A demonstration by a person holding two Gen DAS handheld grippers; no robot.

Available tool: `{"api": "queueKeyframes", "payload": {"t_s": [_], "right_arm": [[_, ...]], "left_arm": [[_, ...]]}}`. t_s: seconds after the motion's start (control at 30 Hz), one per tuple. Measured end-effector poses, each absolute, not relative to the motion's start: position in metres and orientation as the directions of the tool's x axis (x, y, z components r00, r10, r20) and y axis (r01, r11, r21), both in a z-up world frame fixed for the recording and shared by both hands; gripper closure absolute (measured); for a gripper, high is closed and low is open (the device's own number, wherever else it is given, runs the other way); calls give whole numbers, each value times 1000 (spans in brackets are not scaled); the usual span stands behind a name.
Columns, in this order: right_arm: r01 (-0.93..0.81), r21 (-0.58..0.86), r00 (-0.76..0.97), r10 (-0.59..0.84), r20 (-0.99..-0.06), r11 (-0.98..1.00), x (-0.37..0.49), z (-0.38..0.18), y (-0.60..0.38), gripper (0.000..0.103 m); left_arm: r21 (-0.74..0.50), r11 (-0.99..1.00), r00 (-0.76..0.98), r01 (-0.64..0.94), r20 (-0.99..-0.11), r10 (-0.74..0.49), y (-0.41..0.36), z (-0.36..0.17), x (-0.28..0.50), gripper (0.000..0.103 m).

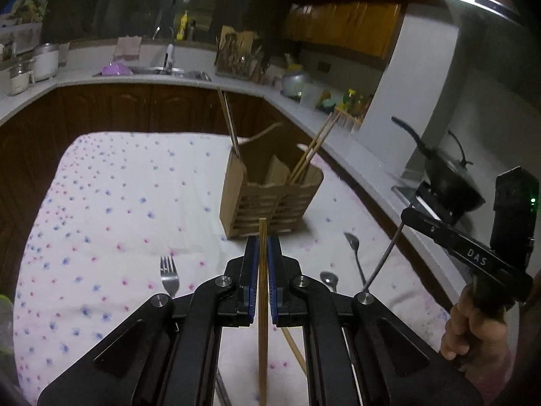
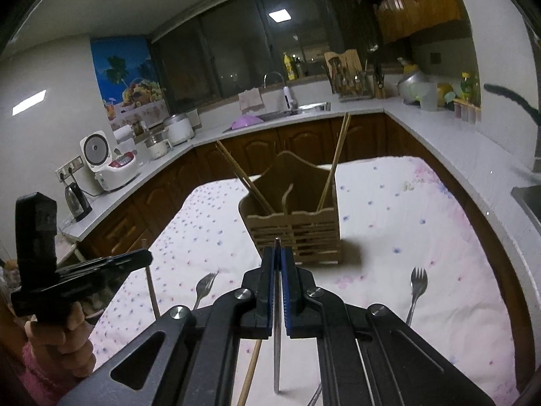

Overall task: Organize utensils
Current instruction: 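Lift both held chopsticks and carry them toward the wooden holder, then lower both held chopsticks down into the wooden holder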

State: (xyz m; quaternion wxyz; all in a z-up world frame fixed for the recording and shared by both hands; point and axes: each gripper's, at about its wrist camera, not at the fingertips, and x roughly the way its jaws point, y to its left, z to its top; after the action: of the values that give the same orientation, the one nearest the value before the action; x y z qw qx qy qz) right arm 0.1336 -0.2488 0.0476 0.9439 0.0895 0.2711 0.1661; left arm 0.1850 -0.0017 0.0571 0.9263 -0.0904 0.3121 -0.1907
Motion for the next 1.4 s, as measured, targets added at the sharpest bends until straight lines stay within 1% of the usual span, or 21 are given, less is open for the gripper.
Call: {"api": "queueKeyframes", "payload": {"t_s": [0.17, 0.43, 0.73, 0.9, 1.13, 1.4], "right_arm": [[-267, 259, 809, 362, -464, 928, 133, 54, -251, 99], [-270, 261, 817, 364, -447, 927, 138, 60, -253, 99], [-265, 259, 829, 357, -431, 929, 147, 67, -258, 99], [-254, 257, 844, 344, -412, 932, 157, 76, -262, 99], [-233, 257, 882, 315, -350, 938, 182, 104, -270, 99], [-209, 248, 926, 273, -261, 946, 217, 142, -276, 99]], "left_arm": [[-282, 916, 772, 285, -499, -394, 6, 69, 179, 99], [-262, 926, 811, 271, -456, -366, 8, 82, 178, 99], [-261, 926, 835, 272, -415, -361, 7, 98, 187, 99], [-264, 927, 859, 266, -371, -352, 7, 112, 197, 99], [-287, 922, 895, 260, -287, -342, 9, 140, 221, 99], [-275, 931, 937, 241, -183, -296, 6, 177, 257, 99]]}}
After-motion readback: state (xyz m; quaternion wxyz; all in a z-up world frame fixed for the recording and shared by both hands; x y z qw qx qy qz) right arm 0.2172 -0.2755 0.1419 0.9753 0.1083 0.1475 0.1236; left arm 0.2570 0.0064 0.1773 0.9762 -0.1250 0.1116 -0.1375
